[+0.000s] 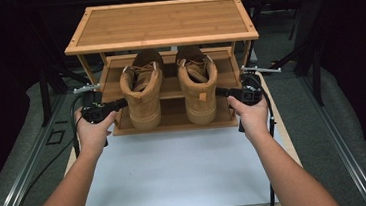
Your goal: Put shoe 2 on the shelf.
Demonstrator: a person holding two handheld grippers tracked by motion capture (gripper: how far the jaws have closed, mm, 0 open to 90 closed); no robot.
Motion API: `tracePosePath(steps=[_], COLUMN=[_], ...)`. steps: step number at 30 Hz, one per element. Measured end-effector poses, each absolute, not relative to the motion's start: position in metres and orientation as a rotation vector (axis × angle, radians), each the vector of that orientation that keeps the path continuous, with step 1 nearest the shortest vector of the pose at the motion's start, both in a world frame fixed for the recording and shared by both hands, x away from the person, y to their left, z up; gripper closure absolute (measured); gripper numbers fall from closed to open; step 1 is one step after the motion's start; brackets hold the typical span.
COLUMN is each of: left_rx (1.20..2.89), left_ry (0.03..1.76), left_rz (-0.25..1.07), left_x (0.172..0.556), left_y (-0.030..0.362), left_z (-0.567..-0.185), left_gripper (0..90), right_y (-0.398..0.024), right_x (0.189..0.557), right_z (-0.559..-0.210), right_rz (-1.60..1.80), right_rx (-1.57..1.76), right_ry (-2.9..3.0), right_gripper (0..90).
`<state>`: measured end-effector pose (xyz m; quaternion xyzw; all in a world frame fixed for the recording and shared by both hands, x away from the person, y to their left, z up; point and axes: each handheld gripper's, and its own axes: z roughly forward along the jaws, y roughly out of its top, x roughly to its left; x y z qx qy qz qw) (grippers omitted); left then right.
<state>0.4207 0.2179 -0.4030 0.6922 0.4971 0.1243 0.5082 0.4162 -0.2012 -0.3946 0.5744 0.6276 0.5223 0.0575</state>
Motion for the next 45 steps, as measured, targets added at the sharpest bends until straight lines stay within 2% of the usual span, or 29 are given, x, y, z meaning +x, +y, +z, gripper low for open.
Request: tracePosePath(steps=[6,16,23,28,45], left_rx=[1.640,1.589,1.603,1.620,1.603], left_ry=[1.218,1.192,1.211,1.180,1.202], left_rz=[0.302,0.174,0.218,0.166,0.240], left_x=[0.426,0.430,0.424,0.419,0.415], left_y=[0.215,0.221,0.214,0.206,0.200], left_z=[-0.405,-0.411,-0.408,-0.407,-0.395], left_gripper=[90.0,90.0,90.0,90.0,90.0], right_y=[-0.202,-0.205,-0.200,-0.191,-0.177], right_x=[0.423,0.425,0.422,0.417,0.411], right_z=[-0.402,-0.405,-0.403,-0.401,-0.395], right_rz=[1.642,1.720,1.745,1.733,1.782], right_rx=[1.784,1.840,1.840,1.802,1.777], right_ry=[1.850,1.855,1.874,1.943,1.905], right_gripper=[90.0,90.0,90.0,90.0,90.0])
